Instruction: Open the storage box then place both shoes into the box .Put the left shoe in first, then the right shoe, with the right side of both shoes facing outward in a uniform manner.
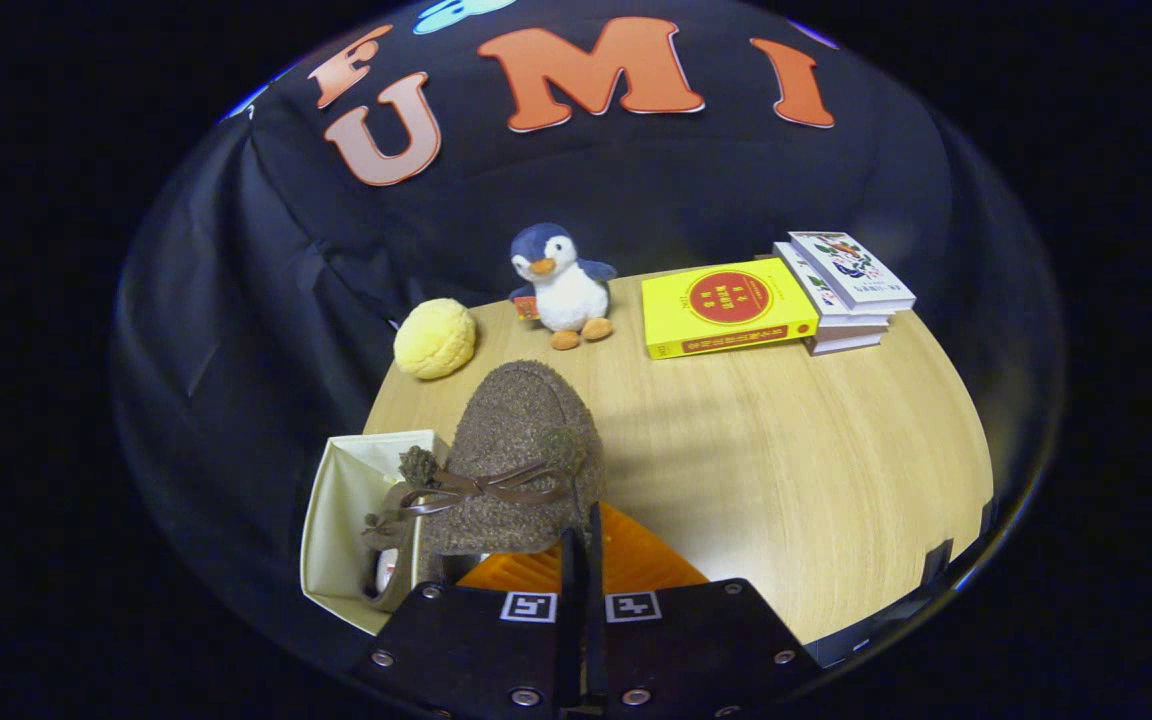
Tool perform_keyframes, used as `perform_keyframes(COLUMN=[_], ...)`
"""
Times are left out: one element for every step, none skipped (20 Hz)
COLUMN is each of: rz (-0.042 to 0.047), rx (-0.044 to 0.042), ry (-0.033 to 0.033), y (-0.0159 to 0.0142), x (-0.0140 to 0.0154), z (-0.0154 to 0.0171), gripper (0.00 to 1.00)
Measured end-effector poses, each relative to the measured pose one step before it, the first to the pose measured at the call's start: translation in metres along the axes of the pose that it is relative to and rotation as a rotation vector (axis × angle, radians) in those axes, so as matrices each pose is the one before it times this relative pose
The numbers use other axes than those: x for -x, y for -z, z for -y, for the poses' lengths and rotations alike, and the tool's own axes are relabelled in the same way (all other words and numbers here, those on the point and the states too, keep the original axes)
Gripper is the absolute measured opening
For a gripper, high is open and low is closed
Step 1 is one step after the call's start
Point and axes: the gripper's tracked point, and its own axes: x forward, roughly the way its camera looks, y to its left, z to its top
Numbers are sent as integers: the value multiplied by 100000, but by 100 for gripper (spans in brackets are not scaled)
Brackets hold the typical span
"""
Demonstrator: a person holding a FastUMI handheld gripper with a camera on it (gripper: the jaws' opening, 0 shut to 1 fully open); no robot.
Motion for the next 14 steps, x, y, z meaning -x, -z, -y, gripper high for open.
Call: perform_keyframes(rz=[-399,-551,-1368,-1202,-1194,-693,-521,-480,-1044,-1090,-1273,-1134,-635,-885], rx=[1295,1015,867,228,829,1344,1987,1919,1133,1397,538,857,778,1007], ry=[-1830,-1497,-1761,-1676,-1633,-942,-419,-73,-6,-696,-256,112,752,1137], y=[-29,19,184,254,211,92,84,242,307,256,349,423,217,470], x=[-109,-233,-319,-317,-333,-330,-343,-295,-593,-549,-583,-590,-601,-576], z=[-1657,-1615,-1490,-1586,-1369,-1242,-1100,-893,-886,-1020,-840,-673,-466,-391], gripper=[3,4,4,4,4,3,4,4,4,4,4,3,4,4])
